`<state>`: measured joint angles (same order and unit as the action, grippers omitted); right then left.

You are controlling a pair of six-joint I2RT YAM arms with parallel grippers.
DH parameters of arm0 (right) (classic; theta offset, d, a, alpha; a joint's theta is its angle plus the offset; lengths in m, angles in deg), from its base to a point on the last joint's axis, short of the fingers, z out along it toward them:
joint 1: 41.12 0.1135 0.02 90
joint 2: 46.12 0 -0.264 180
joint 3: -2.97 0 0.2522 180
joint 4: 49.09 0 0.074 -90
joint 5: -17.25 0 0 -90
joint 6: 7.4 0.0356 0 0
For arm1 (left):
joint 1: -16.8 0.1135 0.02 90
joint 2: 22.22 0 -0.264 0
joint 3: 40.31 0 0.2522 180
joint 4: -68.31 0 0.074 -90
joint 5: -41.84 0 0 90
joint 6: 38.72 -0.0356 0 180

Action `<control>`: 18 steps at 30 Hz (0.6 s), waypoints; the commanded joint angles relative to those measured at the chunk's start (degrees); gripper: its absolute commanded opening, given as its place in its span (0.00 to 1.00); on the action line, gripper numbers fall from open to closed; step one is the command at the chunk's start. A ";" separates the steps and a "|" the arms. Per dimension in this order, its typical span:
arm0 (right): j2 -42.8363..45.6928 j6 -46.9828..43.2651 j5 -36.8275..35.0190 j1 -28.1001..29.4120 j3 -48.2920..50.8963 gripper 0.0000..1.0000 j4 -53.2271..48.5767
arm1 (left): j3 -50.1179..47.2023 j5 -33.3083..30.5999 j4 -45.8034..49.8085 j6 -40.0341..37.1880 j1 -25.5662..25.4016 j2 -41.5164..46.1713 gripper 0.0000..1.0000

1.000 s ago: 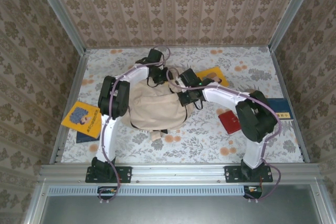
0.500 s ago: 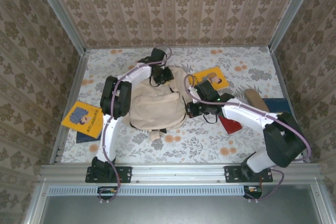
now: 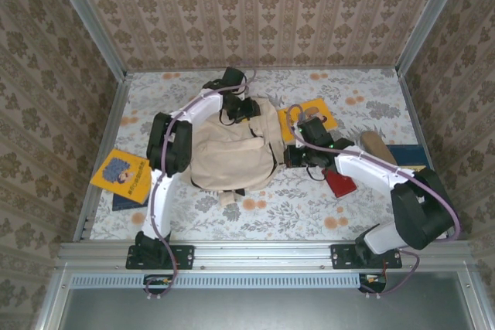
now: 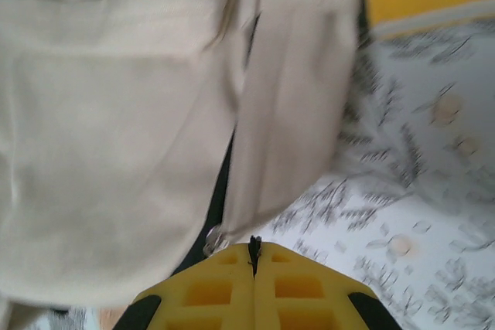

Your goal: Pack books, pencil case, and school supplies into a backpack

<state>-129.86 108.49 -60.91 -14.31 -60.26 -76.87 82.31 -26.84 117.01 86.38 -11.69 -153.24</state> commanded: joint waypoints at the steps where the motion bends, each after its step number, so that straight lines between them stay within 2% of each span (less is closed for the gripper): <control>1: -2.21 2.56 -1.18 -2.13 -2.34 0.00 3.50 | -5.22 0.54 3.43 -3.21 -3.33 8.89 0.43; 6: -3.10 3.09 -0.09 -4.34 -2.65 0.00 5.06 | -12.98 0.55 1.26 3.09 -7.26 12.90 0.39; 9: -2.44 2.69 0.42 -4.55 -1.97 0.00 4.97 | -16.32 3.61 -3.22 7.82 -9.28 13.87 0.36; 14: -0.63 2.68 0.71 -4.83 0.44 0.00 5.67 | -15.37 2.54 -2.25 12.88 -12.08 11.15 0.35; 18: 0.74 2.80 1.88 -4.83 2.57 0.00 6.68 | -14.37 3.42 -3.72 15.06 -12.45 8.59 0.40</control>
<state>-131.48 110.54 -60.23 -18.72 -59.59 -71.87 66.55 -24.32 114.52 97.46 -24.02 -142.45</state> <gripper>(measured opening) 0.062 0.393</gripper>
